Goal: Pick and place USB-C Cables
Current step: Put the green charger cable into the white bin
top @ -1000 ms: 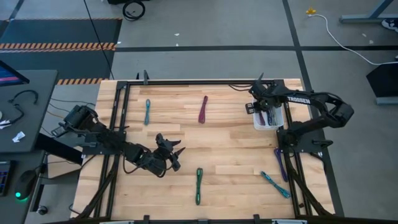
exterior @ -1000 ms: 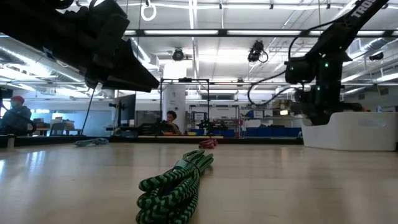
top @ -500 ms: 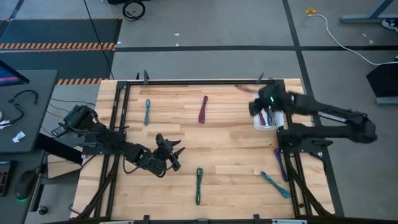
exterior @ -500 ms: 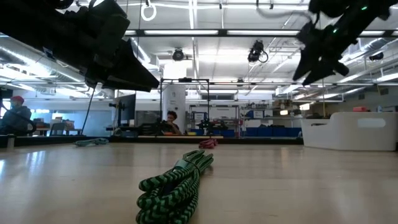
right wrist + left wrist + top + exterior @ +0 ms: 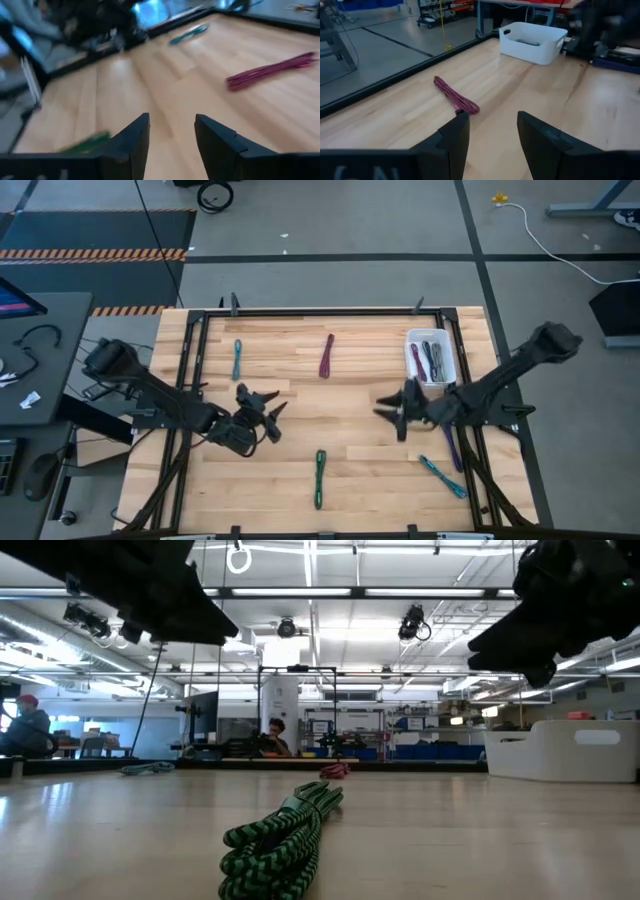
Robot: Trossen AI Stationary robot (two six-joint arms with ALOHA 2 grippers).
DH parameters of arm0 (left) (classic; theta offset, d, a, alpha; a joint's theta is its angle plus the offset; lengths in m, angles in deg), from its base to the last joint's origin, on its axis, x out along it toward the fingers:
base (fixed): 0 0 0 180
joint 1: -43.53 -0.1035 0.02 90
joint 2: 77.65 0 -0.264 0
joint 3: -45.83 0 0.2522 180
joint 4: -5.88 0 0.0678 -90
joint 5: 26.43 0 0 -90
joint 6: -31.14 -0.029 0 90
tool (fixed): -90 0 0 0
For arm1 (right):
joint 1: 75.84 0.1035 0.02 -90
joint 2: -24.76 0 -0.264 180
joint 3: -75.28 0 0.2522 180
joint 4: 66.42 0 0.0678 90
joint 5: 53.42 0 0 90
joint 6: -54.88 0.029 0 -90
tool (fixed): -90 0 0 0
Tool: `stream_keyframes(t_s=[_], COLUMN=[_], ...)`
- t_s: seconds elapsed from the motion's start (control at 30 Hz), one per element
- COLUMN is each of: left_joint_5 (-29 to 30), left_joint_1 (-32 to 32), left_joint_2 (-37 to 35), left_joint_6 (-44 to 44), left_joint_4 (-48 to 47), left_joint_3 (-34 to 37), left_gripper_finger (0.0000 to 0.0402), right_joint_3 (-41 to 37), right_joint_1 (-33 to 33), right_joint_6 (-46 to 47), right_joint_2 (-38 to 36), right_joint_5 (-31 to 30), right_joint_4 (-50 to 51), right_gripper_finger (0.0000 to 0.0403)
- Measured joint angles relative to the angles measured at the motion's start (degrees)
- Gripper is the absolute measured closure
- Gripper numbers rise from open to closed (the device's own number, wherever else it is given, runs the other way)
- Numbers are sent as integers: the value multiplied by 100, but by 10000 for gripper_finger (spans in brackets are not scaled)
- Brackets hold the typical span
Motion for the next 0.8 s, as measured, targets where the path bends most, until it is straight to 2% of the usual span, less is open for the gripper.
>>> stream_keyframes(t_s=[0.1,0.27,0.4,0.47,0.53,0.63,0.8], left_joint_5=[-6,-24,-281,-466,-605,-672,-682], left_joint_1=[0,3,17,17,36,69,79], left_joint_2=[-228,-346,-346,-346,-346,-346,-346], left_joint_6=[-4,-2,16,35,38,62,305], left_joint_4=[-130,-184,-205,-229,-230,-255,-403], left_joint_3=[1,0,0,0,0,0,0], left_gripper_finger=[230,230,230,230,230,230,230], right_joint_3=[504,1899,3212,3894,4532,5374,6364], right_joint_1=[85,-126,-477,-644,-783,-937,-1092], right_joint_6=[-296,-1299,-2416,-2904,-3423,-4188,-5209], right_joint_2=[956,2708,3835,4275,4662,5148,5896], right_joint_5=[440,1763,3652,4622,5312,5821,6028], right_joint_4=[-82,-65,223,680,1297,2216,3187], right_gripper_finger=[243,243,240,236,227,208,162])
